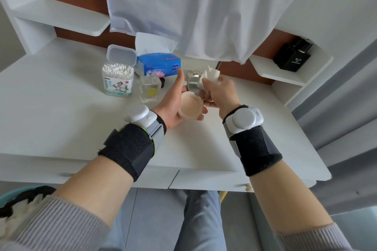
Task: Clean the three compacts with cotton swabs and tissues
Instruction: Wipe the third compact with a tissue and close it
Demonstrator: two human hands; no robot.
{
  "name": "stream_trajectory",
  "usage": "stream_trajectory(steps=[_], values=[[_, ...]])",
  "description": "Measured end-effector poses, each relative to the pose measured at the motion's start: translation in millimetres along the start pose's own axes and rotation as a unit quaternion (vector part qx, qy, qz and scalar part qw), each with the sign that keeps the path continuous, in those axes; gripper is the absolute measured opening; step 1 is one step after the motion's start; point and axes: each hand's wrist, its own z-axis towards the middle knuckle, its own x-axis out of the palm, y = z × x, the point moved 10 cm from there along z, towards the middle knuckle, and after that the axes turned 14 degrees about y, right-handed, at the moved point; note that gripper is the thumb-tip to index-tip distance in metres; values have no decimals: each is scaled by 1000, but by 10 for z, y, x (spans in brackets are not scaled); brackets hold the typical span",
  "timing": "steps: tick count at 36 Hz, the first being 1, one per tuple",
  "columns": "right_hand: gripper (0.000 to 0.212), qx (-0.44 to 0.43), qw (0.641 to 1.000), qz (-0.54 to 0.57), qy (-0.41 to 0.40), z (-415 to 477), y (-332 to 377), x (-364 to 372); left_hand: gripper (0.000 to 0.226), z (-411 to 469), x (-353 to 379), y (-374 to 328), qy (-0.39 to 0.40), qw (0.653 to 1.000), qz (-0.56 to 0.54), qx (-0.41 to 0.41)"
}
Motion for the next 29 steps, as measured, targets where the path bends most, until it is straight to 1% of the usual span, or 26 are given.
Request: stream_trajectory(steps=[2, 5, 7, 10, 13, 16, 20, 23, 24, 25, 28, 29], values=[[47, 4, 1000, -16, -13, -5, 21, 35, 88, 2, 15, 5, 0, 1000, -1, 0], [60, 11, 999, -38, -9, -40, 42, 122, 85, -1, 43, -5, 4, 1000, -2, 4], [62, 2, 998, -70, 0, -81, 108, 149, 84, 2, 64, -15, 10, 1000, -1, 7], [69, -10, 993, -112, 36, -99, 164, 171, 92, 17, 35, -2, 14, 1000, -12, 9], [81, -17, 990, -101, 94, -99, 144, 172, 96, 25, 11, -5, 18, 999, -28, 12], [79, -20, 991, -57, 120, -137, 143, 108, 96, 24, 20, -16, 23, 999, -28, 14], [64, -6, 994, -53, 92, -129, 125, 3, 96, 18, 57, -28, 35, 999, -30, 16], [42, -4, 997, -60, 38, -75, 111, -22, 95, 9, 60, -16, 33, 999, -15, 11], [38, -3, 998, -60, 20, -57, 99, -15, 96, 8, 63, -9, 33, 999, -10, 8], [40, -1, 998, -60, 3, -43, 80, 0, 98, 9, 67, -3, 34, 999, -7, 6], [67, 11, 995, -93, -25, -15, 56, 57, 96, 13, 70, 15, 30, 1000, -2, 1], [71, 7, 994, -105, -27, -18, 69, 80, 94, 12, 65, 13, 27, 1000, -4, 1]])
